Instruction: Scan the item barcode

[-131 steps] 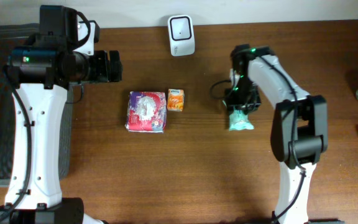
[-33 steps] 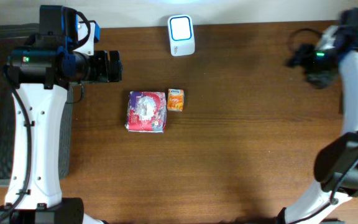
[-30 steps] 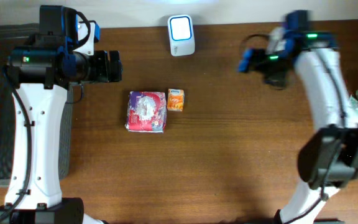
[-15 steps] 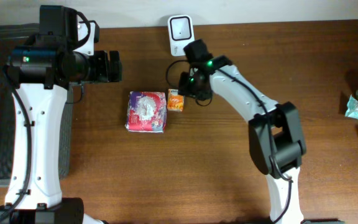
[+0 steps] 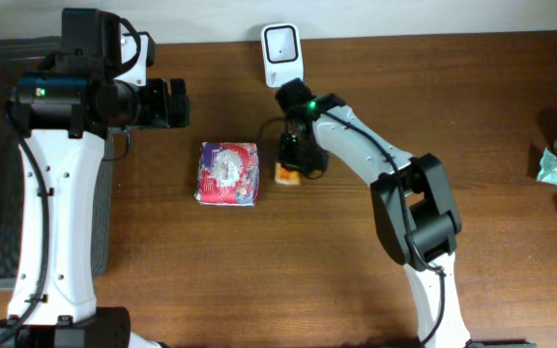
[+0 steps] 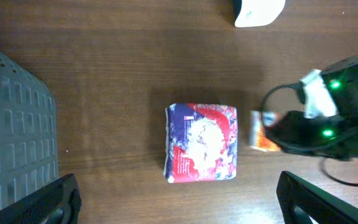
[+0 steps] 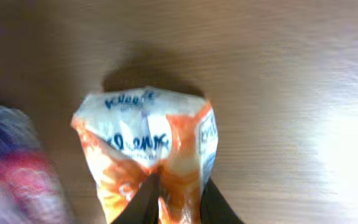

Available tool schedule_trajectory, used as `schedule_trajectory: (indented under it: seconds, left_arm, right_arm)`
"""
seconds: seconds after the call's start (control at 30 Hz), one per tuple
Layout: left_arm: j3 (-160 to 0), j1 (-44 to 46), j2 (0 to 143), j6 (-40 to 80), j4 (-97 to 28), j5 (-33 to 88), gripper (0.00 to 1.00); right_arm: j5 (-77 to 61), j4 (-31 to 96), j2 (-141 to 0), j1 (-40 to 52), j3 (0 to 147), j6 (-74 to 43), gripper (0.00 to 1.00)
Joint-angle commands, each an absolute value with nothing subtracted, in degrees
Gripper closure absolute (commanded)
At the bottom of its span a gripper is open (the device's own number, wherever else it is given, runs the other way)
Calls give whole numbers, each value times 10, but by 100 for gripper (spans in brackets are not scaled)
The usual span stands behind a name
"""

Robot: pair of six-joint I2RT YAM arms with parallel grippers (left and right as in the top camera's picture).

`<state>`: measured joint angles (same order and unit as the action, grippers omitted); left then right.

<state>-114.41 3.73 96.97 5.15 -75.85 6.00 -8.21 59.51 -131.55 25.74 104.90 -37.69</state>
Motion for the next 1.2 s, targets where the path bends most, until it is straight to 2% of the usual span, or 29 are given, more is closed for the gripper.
schedule_trajectory:
  seconds: [0.0,0.03,0.07,0.1,0.13,0.2,0.27,0.37,0.43,0.53,0.7,0.87,1.03,1.07,1.1,1.17]
  left_arm:
    - [-1145,36,961,46,-757,66,1]
    - [-1145,36,961,46,-757,66,1]
    - [-1145,36,961,46,-757,66,1]
    - [-1145,36,961,46,-757,66,1]
    - [-1145,36,961,46,-757,66,1]
    - [-1145,36,961,46,-757,66,1]
    - [-1145,36,961,46,-757,66,1]
    - [-1145,36,961,46,-757,66,1]
    - [-1145,36,961,46,-757,66,1]
    - [-1145,36,961,46,-757,66,1]
    - [-1145,36,961,46,-757,66,1]
    - [-1145,36,961,46,-757,66,1]
    - [-1145,36,961,46,-757,66,1]
    - [-1145,36,961,46,-757,66,1]
    - [-1145,36,961,46,-757,66,1]
    - [-1145,36,961,46,-757,66,1]
  right_arm:
    - [18,702,-1307,209,1094,-376,78]
    - [22,754,-1304,194,1131,-342,68]
    - [22,793,-1303,184,1167,-305,49]
    - [22,814,-1303,182,1189,-284,38]
    - [22,835,-1303,181,1215,-270,32]
    - [7,846,-1303,188,1232,-261,32]
    - [-8,847,-1306,206,1230,-253,40]
    - [21,830,-1308,248,1215,-254,43]
    - [69,815,-1308,278,1196,-279,48]
    - [147,799,-1308,315,1158,-360,48]
    - [202,699,-1308,342,1081,-365,49]
    - [202,634,-1308,344,1006,-365,57]
    - [171,650,-1308,342,1022,-365,92]
    - [156,672,-1308,337,1046,-364,96]
    - [137,688,-1307,331,1067,-357,96]
    - [26,715,-1307,303,1127,-273,96]
